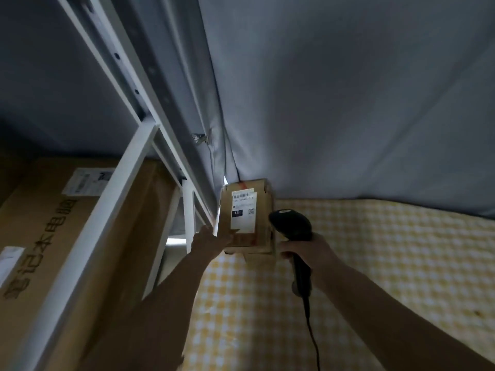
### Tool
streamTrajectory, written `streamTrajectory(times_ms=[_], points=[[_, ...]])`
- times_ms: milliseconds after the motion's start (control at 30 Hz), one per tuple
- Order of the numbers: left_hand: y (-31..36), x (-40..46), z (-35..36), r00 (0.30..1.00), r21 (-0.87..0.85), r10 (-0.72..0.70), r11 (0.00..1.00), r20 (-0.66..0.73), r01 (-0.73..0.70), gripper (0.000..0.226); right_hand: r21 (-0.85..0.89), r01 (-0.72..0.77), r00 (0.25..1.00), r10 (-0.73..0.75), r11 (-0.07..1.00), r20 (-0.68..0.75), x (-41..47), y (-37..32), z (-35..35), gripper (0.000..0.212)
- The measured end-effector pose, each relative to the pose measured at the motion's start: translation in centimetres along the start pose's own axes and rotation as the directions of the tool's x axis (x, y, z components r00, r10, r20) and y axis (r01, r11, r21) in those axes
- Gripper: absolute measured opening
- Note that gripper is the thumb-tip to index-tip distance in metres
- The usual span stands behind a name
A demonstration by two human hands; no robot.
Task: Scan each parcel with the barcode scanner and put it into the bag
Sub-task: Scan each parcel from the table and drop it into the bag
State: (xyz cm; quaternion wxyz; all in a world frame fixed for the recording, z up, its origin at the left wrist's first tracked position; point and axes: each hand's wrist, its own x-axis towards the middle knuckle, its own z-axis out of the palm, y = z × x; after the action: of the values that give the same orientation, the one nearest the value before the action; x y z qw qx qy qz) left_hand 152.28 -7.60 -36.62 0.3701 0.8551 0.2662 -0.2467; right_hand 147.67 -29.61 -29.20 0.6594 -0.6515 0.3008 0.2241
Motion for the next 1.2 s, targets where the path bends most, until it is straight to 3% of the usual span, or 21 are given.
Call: streamTrajectory(times_ms=[267, 333, 467, 567, 700, 800, 1033, 1200], points=[[-0.4, 9.8, 1.5, 0.974, -0.300, -0.099, 0.941, 0.202, 0.157, 0.080, 0.089, -0.051, 0.993, 0.060, 0.995, -0.100, 9.0, 0.4, 4.6, 0.024], [-1.1, 10.8, 2.5, 0.958, -0.406, -0.119, 0.887, 0.262, 0.222, 0.073, 0.096, -0.070, 0.989, 0.081, 0.993, -0.120, 10.4, 0.8, 5.0, 0.026], [-1.8, 11.7, 4.1, 0.911, -0.576, -0.031, 0.766, 0.412, 0.287, 0.049, 0.139, -0.117, 0.986, 0.132, 0.983, -0.101, 12.0, 1.7, 5.5, 0.036], [-1.6, 11.6, 4.5, 0.891, -0.620, -0.001, 0.718, 0.454, 0.317, 0.044, 0.149, -0.131, 0.987, 0.143, 0.980, -0.068, 11.9, 2.1, 5.5, 0.030], [-1.4, 10.1, 4.2, 0.870, -0.638, 0.039, 0.695, 0.492, 0.330, 0.036, 0.150, -0.120, 0.988, 0.133, 0.981, -0.079, 11.2, 2.0, 4.7, 0.039], [-1.4, 8.3, 3.1, 0.826, -0.575, 0.058, 0.745, 0.561, 0.338, 0.049, 0.129, -0.094, 0.989, 0.107, 0.987, -0.098, 9.6, 1.1, 3.2, 0.038], [1.0, 2.8, 1.2, 0.919, -0.600, 0.080, 0.778, 0.387, 0.186, 0.073, 0.040, 0.088, 0.989, -0.083, 0.995, -0.124, 2.1, -1.5, 0.4, 0.017], [3.9, -2.5, 0.1, 0.950, -0.661, 0.175, 0.749, 0.260, 0.043, 0.067, 0.008, 0.210, 0.975, -0.208, 0.978, -0.078, -5.0, -2.3, -0.5, 0.010]])
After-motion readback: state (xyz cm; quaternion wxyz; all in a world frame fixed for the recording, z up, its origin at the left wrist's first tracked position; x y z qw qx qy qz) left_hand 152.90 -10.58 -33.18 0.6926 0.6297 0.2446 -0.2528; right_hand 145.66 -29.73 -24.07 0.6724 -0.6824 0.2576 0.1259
